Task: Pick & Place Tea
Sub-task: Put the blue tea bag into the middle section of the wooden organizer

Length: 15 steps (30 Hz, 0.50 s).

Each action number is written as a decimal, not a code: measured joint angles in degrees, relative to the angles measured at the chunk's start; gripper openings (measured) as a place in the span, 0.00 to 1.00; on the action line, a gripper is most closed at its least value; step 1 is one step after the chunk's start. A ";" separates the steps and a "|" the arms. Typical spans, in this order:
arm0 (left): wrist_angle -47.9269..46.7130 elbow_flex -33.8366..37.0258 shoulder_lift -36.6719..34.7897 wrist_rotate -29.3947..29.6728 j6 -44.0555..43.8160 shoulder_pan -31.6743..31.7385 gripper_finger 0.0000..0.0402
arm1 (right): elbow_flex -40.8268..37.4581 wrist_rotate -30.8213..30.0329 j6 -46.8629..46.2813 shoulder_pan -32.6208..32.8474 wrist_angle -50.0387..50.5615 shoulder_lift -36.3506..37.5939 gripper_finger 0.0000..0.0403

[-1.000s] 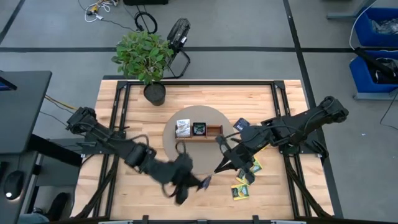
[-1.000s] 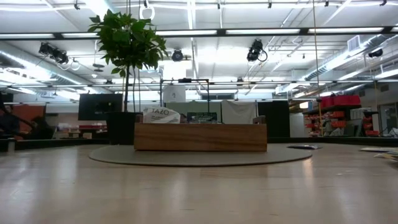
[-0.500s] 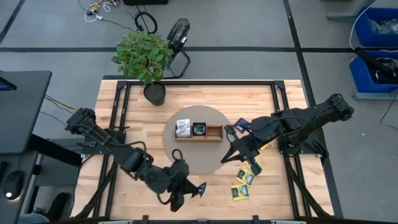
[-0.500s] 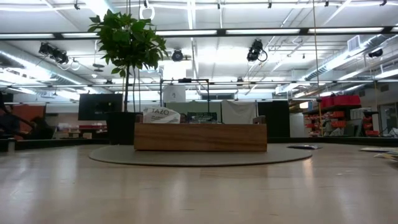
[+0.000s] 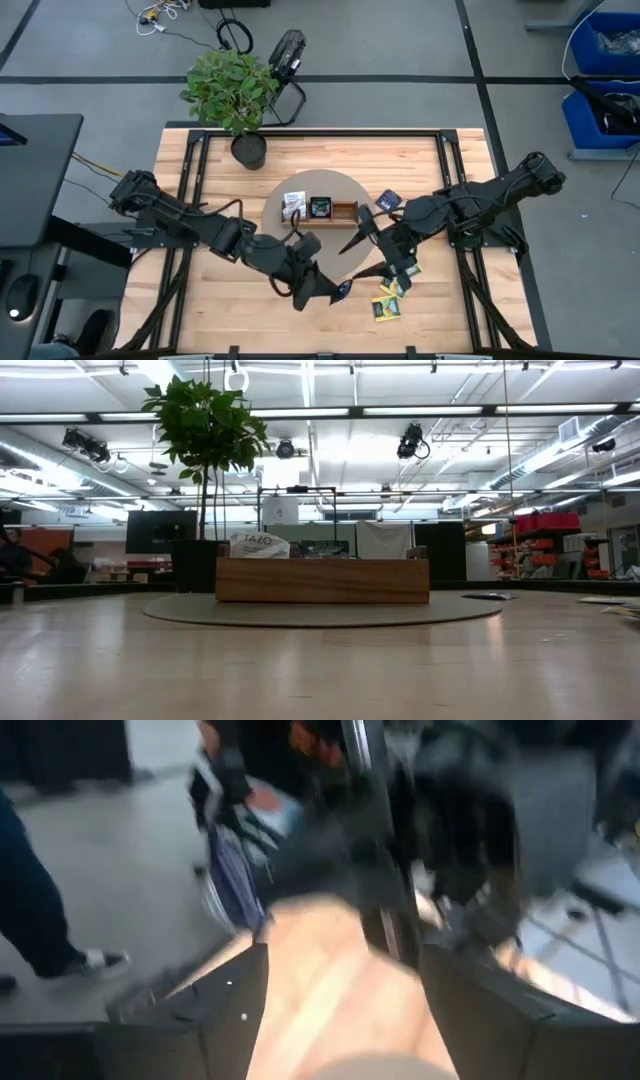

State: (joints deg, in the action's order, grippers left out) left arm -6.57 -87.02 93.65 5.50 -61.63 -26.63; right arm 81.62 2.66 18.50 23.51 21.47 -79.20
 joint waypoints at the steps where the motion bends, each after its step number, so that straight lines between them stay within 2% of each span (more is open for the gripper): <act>1: -0.23 0.00 0.00 -0.06 -0.10 0.35 0.03 | 0.00 1.52 -0.20 -0.02 -1.10 -0.02 0.68; 8: -0.55 0.00 0.00 -1.82 0.70 1.24 0.03 | 0.00 11.93 -5.72 0.04 0.60 -0.11 0.58; 15: -0.53 0.00 0.02 -2.14 1.23 1.39 0.03 | 0.00 8.34 -3.22 0.13 1.64 -0.11 0.52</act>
State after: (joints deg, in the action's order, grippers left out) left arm -7.10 -87.02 93.67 3.36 -60.40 -25.24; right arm 81.62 11.00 15.28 23.64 23.10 -79.31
